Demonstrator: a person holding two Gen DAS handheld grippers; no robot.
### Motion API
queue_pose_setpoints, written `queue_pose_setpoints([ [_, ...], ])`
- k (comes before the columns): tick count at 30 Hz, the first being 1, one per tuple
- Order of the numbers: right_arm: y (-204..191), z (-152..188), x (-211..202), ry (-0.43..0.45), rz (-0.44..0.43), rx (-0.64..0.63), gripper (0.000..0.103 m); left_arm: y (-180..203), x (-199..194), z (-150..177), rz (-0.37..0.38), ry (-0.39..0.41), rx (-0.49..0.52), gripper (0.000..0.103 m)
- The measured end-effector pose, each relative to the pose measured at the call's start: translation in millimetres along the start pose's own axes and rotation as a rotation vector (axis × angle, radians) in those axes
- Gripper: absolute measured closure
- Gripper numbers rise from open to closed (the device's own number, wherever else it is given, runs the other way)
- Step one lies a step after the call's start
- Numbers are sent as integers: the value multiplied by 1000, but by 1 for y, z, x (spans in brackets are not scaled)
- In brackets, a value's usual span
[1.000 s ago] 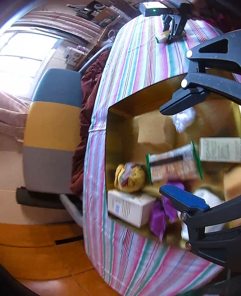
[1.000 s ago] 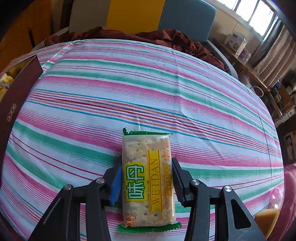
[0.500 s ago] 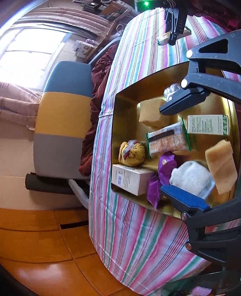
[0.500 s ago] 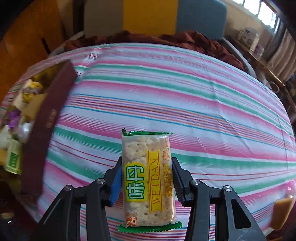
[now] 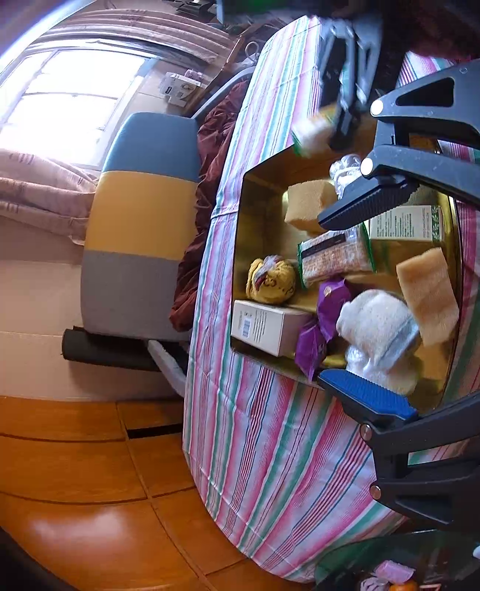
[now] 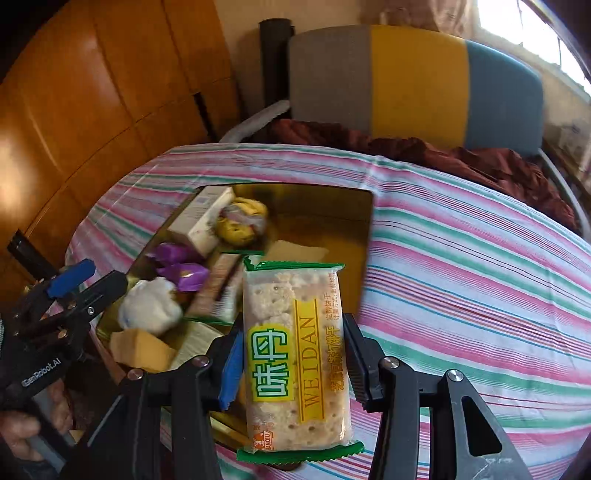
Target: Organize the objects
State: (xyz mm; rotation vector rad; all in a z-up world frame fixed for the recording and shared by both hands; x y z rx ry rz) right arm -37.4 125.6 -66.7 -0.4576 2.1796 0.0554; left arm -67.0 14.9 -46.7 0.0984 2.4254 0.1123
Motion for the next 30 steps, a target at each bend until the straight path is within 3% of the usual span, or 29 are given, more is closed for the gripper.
queue_pose_setpoints([
  [7,-16,17,45,-83,41,-9,54,-14,-3,2,-31,7,-20,24],
  [13,-22,28,55,-90,73,-43,50,-20,-1,8,-44,-12,-28,24],
  [15,-23,28,51,-74,63,-28,37,-20,-2,9,-48,-9,-24,24],
  [21,-19,18,22,46,86,28,25,-21,-11,8,-79,27,-32,24],
  [30,-24,14,-15,156,148,48,19,-27,-24,12,-130,51,-41,24],
])
Point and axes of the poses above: each gripper's, at about its wrist camera, not at the fingertips, and x roughly the way its jaws point, y to its right, z to its underside, the point moved 5 cm from there along x, roughly the way its jaws point, and after that the axes turned 3 degrees about -x, right-handed, at the moved point
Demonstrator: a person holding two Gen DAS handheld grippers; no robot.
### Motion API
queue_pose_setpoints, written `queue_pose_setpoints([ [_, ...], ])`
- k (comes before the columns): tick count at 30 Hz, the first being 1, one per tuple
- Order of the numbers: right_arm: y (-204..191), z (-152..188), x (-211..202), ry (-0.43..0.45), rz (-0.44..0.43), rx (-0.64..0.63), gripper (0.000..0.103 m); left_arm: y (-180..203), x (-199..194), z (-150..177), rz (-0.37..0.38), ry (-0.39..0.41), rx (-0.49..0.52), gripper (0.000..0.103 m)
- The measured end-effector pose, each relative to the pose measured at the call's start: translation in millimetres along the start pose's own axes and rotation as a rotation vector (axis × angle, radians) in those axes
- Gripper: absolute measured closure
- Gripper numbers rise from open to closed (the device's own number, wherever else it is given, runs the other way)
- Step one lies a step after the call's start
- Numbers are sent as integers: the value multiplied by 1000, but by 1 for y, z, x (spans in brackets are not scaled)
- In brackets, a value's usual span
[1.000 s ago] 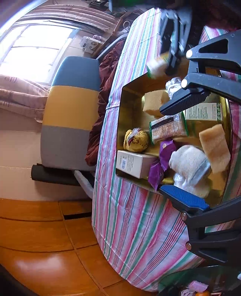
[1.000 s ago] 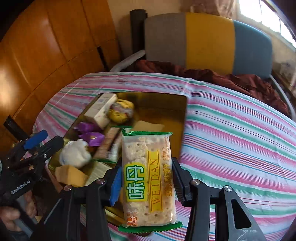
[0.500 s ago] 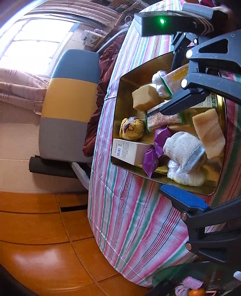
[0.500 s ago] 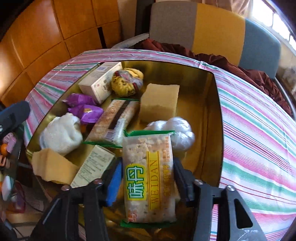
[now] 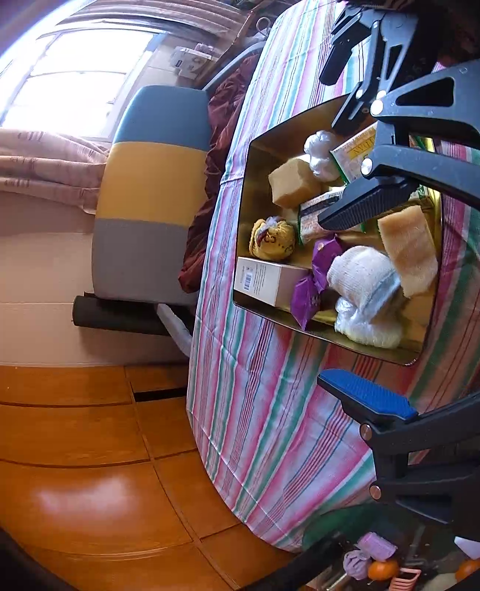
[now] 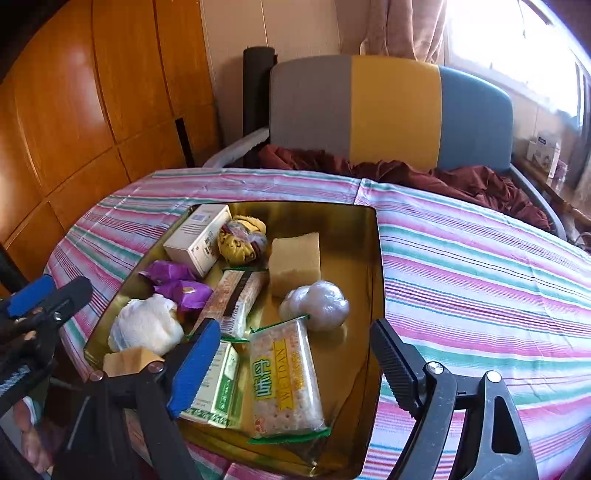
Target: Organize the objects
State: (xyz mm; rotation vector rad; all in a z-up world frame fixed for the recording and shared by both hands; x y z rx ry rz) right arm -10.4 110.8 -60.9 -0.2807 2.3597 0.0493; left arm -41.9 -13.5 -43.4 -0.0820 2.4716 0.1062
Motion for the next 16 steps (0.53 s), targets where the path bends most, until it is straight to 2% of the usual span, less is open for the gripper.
queue_pose_setpoints([
  [5,-7,5,-10,24,-4,-25,18,2,-2,3,1,0,14,25],
  [7,-9,7,-11,25,-5,-26,18,6,-5,4,-12,25,40,29],
  [11,-9,11,-10,18,-3,-22,18,8,-9,4,7,48,45,37],
  [16,-7,12,-11,23,0,-19,18,7,-10,2,12,45,40,37],
])
Point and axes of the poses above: each gripper's, at about its wrist camera, not at the fingertips, and x roughly the way its jaws point, y to its right, z to its underside, the point moved 5 cm from there along x, roughly the way its jaws point, and after that the axes turned 3 degrees about -x, right-handed, at the moved point
